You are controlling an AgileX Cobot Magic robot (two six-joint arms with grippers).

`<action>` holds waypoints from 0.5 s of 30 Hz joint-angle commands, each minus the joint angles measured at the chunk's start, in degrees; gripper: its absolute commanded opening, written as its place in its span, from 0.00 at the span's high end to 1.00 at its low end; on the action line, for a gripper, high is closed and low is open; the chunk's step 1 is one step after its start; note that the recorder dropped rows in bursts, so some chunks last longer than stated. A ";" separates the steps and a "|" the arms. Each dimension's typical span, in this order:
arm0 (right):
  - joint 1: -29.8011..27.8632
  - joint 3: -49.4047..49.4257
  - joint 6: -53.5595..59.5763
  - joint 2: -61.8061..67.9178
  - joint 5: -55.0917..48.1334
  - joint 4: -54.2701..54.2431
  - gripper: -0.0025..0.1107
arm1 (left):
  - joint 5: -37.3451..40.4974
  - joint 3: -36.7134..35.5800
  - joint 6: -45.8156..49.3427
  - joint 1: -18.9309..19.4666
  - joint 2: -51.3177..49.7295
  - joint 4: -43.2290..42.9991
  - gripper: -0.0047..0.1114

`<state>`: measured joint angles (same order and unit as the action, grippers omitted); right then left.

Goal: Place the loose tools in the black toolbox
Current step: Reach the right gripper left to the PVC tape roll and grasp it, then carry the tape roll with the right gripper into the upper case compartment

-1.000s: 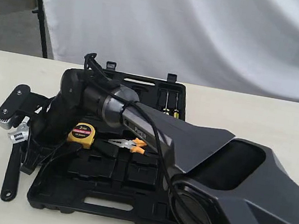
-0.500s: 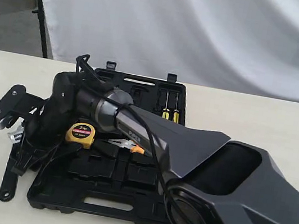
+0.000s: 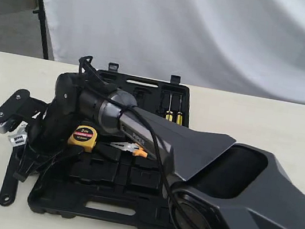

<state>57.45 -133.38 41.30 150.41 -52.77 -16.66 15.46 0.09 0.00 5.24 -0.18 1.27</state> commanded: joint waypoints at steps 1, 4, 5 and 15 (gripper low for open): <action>-0.19 -0.38 -0.21 -0.08 -0.80 0.55 0.91 | -0.04 -0.09 0.00 -0.50 0.18 0.46 0.95; 0.16 -0.38 -0.21 -0.21 -0.13 0.06 0.98 | -0.04 -0.09 0.00 -0.50 0.18 0.46 0.95; 0.16 -0.52 -0.21 -0.33 0.23 -0.72 0.98 | -0.04 -0.09 0.00 -0.50 0.18 0.46 0.95; -0.68 -8.03 -5.93 -5.25 -2.65 -3.14 0.98 | -0.04 -0.09 0.00 -0.50 0.18 0.46 0.95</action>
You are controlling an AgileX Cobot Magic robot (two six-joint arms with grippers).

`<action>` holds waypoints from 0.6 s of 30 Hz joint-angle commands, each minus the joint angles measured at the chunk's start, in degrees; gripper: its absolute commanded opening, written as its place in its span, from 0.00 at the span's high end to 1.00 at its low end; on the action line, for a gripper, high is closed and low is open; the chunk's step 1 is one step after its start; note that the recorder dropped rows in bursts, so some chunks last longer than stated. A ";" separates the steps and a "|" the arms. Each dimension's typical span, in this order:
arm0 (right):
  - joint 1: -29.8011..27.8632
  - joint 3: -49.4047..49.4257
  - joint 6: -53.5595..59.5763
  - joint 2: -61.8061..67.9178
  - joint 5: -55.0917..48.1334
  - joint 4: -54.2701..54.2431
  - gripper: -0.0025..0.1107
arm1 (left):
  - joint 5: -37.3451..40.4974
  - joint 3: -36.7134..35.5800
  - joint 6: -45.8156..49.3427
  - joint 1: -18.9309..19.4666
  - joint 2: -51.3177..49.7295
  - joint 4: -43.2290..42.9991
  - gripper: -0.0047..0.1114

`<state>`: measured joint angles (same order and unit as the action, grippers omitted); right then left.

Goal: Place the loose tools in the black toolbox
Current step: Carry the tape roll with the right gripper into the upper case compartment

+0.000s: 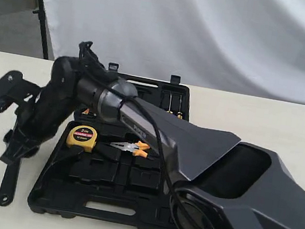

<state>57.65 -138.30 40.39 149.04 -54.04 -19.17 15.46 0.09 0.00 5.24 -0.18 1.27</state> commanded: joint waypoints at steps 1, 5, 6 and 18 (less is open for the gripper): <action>-1.03 -3.66 -6.18 -4.92 -2.24 -0.33 0.98 | -0.04 -0.09 0.00 -0.50 0.18 0.46 0.95; -4.09 -4.72 -8.48 -8.92 -9.17 3.23 0.98 | -0.04 -0.09 0.00 -0.50 0.18 0.46 0.95; -5.48 -4.72 -9.71 -9.54 -11.01 3.23 0.98 | -0.04 -0.09 0.00 -0.50 0.18 0.46 0.95; -15.17 7.87 -6.52 -11.70 -15.92 -3.30 0.98 | -0.04 -0.09 0.00 -0.50 0.18 0.46 0.95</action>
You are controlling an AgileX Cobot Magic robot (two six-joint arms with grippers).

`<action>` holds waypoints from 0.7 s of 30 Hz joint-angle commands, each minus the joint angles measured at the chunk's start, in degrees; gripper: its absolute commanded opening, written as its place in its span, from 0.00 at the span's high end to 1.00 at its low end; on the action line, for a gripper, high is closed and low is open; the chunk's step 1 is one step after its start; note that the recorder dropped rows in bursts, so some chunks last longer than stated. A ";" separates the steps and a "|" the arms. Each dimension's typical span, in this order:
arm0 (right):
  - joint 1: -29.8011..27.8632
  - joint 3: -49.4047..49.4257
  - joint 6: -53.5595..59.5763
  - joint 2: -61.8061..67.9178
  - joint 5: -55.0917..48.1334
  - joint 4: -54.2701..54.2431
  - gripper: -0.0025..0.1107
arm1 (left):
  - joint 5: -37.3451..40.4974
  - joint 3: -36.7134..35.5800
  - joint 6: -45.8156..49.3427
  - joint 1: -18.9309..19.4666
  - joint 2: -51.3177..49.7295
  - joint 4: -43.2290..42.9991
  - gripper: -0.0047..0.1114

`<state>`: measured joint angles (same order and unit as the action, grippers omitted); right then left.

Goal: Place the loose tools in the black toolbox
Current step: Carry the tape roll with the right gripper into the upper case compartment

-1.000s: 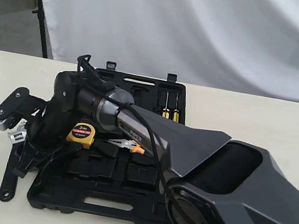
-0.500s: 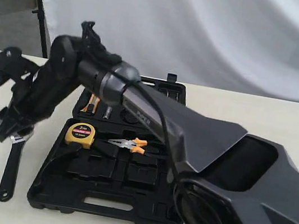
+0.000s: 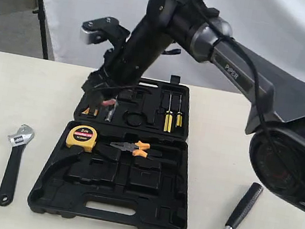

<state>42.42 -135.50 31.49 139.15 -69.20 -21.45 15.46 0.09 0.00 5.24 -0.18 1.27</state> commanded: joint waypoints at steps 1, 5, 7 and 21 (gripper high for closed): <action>-0.08 6.79 2.38 -2.37 -0.76 -0.16 0.98 | -0.04 -0.09 0.00 -0.50 0.18 0.46 0.95; -0.30 13.16 2.16 -3.86 2.06 6.42 0.98 | -0.04 -0.09 0.00 -0.50 0.18 0.46 0.95; -0.96 15.23 1.41 -3.86 6.15 8.08 0.98 | -0.04 -0.09 0.00 -0.50 0.18 0.46 0.95; -5.52 17.37 -0.82 -1.23 26.25 8.09 0.98 | -0.04 -0.09 0.00 -0.50 0.18 0.46 0.95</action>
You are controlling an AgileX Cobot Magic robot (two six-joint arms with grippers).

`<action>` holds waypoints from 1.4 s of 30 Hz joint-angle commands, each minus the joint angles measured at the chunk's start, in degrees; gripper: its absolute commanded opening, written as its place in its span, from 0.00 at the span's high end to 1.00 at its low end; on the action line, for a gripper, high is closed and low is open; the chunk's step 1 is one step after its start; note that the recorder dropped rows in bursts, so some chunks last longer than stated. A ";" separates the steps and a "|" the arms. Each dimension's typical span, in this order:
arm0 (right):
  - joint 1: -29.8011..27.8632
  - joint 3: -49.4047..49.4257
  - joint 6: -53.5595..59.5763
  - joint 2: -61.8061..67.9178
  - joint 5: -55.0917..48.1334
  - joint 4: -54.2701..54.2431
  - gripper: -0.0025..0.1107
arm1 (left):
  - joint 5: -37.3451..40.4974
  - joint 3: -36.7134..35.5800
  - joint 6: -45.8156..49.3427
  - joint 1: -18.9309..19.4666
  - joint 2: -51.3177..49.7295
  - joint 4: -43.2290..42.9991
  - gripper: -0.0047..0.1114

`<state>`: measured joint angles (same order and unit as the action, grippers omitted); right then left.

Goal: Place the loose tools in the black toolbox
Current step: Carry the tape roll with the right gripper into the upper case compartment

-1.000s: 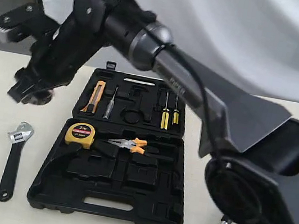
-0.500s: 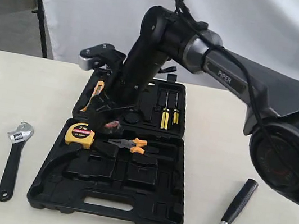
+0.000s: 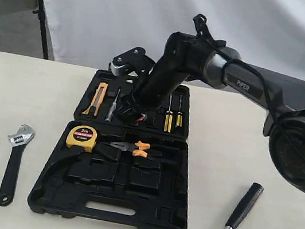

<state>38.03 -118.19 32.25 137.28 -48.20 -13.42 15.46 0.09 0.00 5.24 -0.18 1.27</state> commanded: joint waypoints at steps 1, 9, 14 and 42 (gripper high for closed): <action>-1.25 0.06 -1.58 0.95 6.01 -0.26 0.98 | -0.04 -0.09 0.00 -0.50 0.18 0.46 0.95; -1.25 -0.05 -2.11 4.95 13.31 -2.28 0.98 | -0.04 -0.09 0.00 -0.50 0.18 0.46 0.95; -1.25 -0.05 -2.66 6.40 14.82 -2.77 0.98 | -0.04 -0.09 0.00 -0.50 0.18 0.46 0.95; -1.06 -0.24 -20.53 6.18 8.88 7.75 0.40 | -0.04 -0.09 0.00 -0.50 0.18 0.46 0.95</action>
<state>37.77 -119.01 12.02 143.26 -36.82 -8.88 15.46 0.09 0.00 5.24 -0.18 1.27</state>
